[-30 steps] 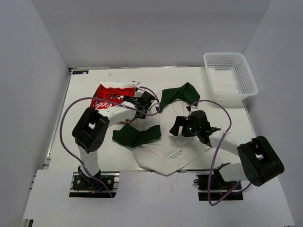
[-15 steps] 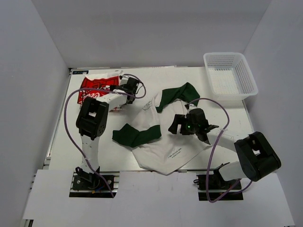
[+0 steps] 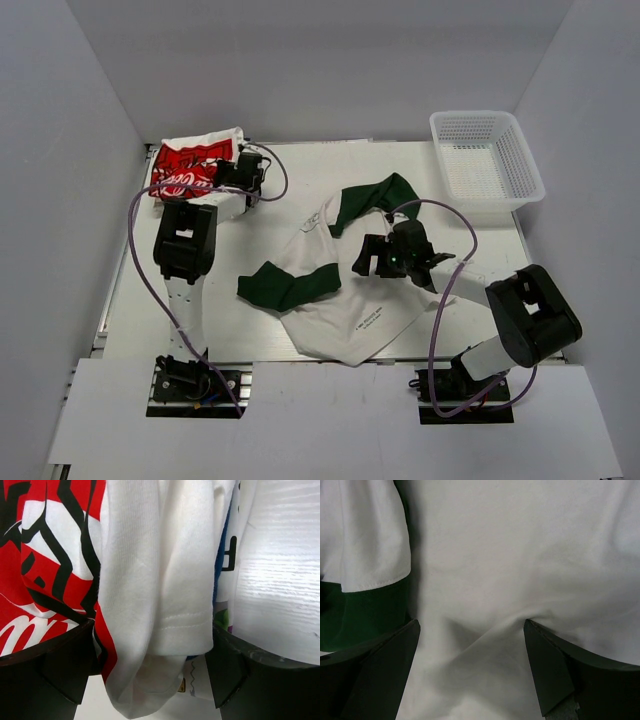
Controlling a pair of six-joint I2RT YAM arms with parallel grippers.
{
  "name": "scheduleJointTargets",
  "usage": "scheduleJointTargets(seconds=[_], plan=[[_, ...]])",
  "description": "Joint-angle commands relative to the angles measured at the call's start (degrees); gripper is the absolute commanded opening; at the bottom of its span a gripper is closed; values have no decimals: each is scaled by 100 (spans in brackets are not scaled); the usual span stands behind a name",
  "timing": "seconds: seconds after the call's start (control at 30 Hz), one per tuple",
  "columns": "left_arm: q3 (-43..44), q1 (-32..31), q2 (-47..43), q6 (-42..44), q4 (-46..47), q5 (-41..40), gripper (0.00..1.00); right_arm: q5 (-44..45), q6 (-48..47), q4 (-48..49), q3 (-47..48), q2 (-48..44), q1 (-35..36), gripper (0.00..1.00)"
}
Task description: Fold and stack the t-shirts
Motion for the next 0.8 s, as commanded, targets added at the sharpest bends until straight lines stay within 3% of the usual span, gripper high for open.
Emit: scheduleJointTargets(seconds=[0.0, 0.13, 0.3, 0.5, 0.67, 0.77], plan=[[185, 292, 161, 497, 241, 749, 92, 138, -94, -468, 74, 202, 32, 90], [713, 292, -242, 217, -357, 671, 100, 173, -68, -450, 13, 149, 40, 90], [1021, 292, -1418, -424, -1104, 757, 100, 129, -68, -512, 40, 184, 40, 90], [-726, 503, -3089, -1716, -912, 1135, 100, -38, -94, -433, 66, 149, 23, 90], [-1237, 933, -3284, -3068, -1728, 1899, 100, -529, -155, -424, 197, 228, 5, 90], [-1440, 1284, -3162, -3404, -1729, 2233, 100, -706, -138, -302, 206, 237, 5, 90]])
